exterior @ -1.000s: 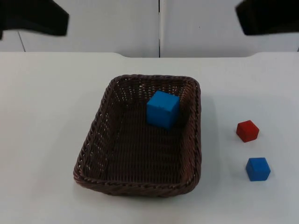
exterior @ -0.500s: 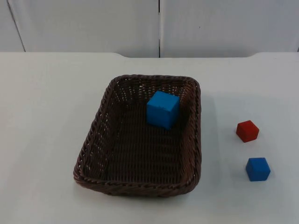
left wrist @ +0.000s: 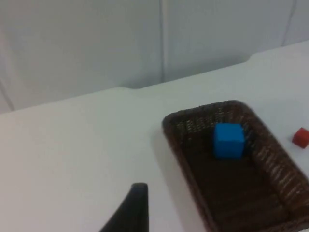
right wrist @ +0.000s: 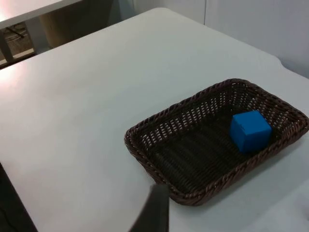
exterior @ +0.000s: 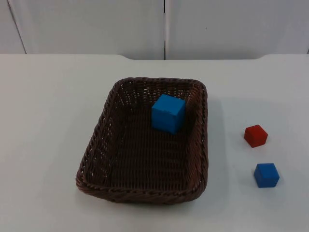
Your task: Pick up the basket with the left hand and place the largest block into the basket with the right hand.
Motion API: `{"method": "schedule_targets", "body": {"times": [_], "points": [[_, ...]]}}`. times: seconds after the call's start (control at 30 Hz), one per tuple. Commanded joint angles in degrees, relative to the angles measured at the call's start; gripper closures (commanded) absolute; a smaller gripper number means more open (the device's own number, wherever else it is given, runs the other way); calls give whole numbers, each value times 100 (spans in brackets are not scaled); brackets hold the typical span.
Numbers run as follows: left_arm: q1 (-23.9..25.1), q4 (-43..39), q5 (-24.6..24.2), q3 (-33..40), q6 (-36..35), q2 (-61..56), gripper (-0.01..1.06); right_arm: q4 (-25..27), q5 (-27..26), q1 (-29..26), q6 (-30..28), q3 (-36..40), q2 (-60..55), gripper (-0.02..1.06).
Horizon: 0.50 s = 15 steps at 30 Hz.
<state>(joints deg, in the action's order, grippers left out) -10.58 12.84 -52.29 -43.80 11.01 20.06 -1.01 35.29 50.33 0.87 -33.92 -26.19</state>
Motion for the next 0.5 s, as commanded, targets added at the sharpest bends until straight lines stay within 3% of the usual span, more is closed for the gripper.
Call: {"method": "schedule_targets", "body": {"times": [0.0, 0.47], "points": [[-6, -429, -158, 27, -372, -216, 0, -34, 132, 20, 0, 44, 190, 26], [-6, -883, -617, 993, -684, -1703, 0, -60, 989, 20, -50, 44, 1321, 26]]}}
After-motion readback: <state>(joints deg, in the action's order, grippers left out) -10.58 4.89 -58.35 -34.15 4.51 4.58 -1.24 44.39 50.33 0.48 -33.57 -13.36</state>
